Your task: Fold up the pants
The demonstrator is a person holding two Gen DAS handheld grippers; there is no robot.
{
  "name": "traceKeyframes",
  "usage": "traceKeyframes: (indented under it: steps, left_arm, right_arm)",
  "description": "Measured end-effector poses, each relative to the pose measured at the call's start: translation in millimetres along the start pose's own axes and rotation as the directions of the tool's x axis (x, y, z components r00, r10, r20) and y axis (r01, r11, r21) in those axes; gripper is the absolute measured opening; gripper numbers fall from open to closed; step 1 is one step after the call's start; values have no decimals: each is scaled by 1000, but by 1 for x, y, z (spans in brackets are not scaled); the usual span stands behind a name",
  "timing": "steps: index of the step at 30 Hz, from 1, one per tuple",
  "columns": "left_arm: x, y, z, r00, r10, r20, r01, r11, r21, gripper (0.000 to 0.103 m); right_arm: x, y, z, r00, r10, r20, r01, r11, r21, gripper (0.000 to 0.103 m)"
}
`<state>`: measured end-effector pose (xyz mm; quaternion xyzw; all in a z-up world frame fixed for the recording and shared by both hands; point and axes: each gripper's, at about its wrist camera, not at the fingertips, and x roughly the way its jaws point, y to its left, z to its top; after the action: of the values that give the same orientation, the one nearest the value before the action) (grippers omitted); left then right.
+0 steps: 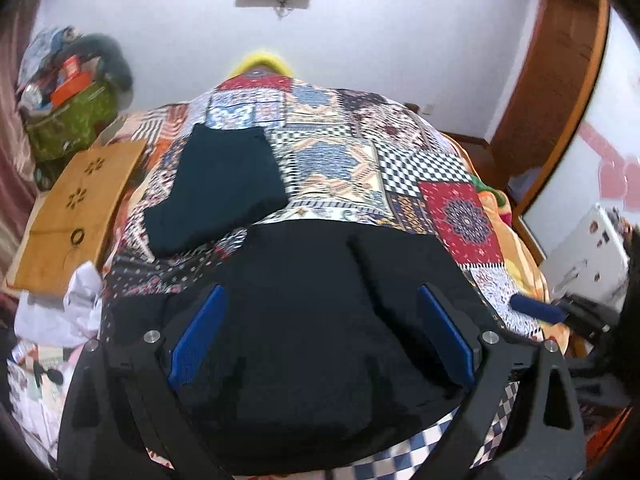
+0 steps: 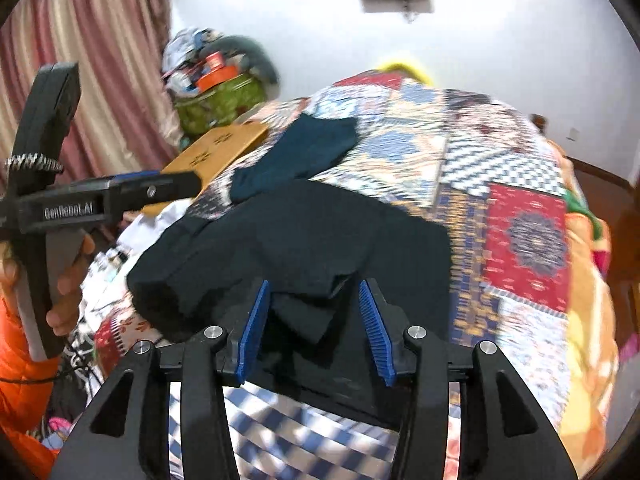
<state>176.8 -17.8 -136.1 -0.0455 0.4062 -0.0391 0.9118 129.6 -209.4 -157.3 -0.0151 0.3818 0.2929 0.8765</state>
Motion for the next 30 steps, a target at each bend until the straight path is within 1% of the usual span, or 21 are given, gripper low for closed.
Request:
traceKeyframes:
  steps: [3, 6, 8, 9, 10, 12, 13, 14, 15, 16, 17, 20, 22, 24, 27, 28, 30]
  left_arm:
    - [11, -24, 3, 999, -27, -18, 28, 999, 45, 98]
    - [29, -49, 6, 997, -59, -48, 63, 993, 97, 102]
    - [48, -66, 4, 991, -89, -105, 104, 983, 150, 102]
    - [59, -72, 2, 986, -81, -148, 106, 979, 172, 102]
    - [70, -79, -1, 981, -59, -184, 95, 977, 193, 102]
    - [82, -85, -9, 979, 3, -202, 46, 970, 239, 102]
    - [86, -87, -13, 981, 57, -187, -4, 962, 272, 102]
    - [87, -88, -17, 981, 116, -154, -65, 951, 301, 102]
    - [87, -87, -21, 975, 201, -98, -157, 928, 339, 102]
    - [86, -83, -25, 966, 247, -72, -207, 913, 352, 102]
    - [84, -76, -28, 958, 280, -55, -243, 903, 353, 102]
    - [72, -46, -30, 951, 307, -47, -280, 913, 296, 102]
    - [60, -22, -30, 938, 346, -28, -330, 912, 243, 102]
    - [50, 3, -28, 936, 350, -38, -337, 923, 184, 102]
    - [44, 22, -25, 929, 368, -50, -357, 922, 148, 102]
    - [42, 26, -23, 929, 366, -49, -357, 925, 134, 102]
    - [36, 28, -19, 942, 333, -43, -326, 938, 115, 102]
  right_arm:
    - [-16, -16, -5, 998, -48, 36, 47, 998, 36, 47]
    - [-23, -34, -11, 995, -84, 45, 80, 993, 84, 48]
    - [-23, -48, -17, 994, -101, 38, 96, 987, 126, 48]
    - [-22, -53, -21, 994, -109, 30, 103, 984, 148, 48]
    - [-21, -57, -25, 993, -117, 17, 112, 979, 170, 48]
    - [-17, -64, -32, 993, -117, -6, 116, 974, 194, 48]
    - [-16, -65, -36, 993, -114, -16, 115, 974, 197, 48]
    - [-14, -65, -38, 993, -115, -26, 118, 973, 196, 48]
    - [-13, -66, -41, 993, -115, -34, 119, 973, 195, 48]
    - [-12, -66, -44, 993, -113, -42, 119, 974, 195, 48]
    - [-11, -66, -45, 993, -111, -44, 118, 973, 196, 48]
    - [-13, -67, -47, 994, -109, -31, 113, 973, 201, 48]
    - [-12, -67, -46, 994, -109, -24, 112, 973, 201, 48]
    - [-9, -68, -43, 994, -106, -23, 109, 974, 198, 48]
    - [-1, -63, -37, 994, -105, -28, 109, 976, 187, 48]
    - [1, -61, -34, 995, -100, -26, 103, 978, 179, 48]
    - [5, -56, -29, 996, -93, -15, 95, 983, 155, 48]
